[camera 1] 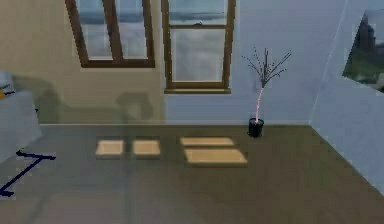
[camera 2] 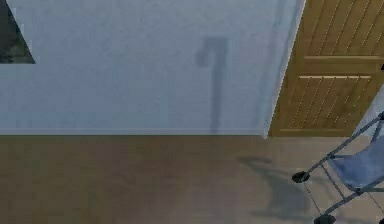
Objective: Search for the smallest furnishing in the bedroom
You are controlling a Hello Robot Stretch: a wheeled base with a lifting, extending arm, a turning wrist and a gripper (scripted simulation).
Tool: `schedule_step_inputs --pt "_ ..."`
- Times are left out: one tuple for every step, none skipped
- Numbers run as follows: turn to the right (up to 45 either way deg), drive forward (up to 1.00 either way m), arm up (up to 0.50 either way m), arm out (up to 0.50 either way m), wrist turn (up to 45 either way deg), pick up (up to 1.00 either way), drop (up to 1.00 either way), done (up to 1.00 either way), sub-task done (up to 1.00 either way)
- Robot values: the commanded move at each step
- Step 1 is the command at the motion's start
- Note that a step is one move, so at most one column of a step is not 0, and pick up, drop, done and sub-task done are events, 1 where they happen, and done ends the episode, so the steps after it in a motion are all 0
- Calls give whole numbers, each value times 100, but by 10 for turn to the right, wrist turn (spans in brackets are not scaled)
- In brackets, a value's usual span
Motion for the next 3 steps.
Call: schedule_step_inputs --pt "450 0 0 0 0 0 0 0 0" --pt "450 0 0 0 0 0 0 0 0" --pt "450 0 0 0 0 0 0 0 0"
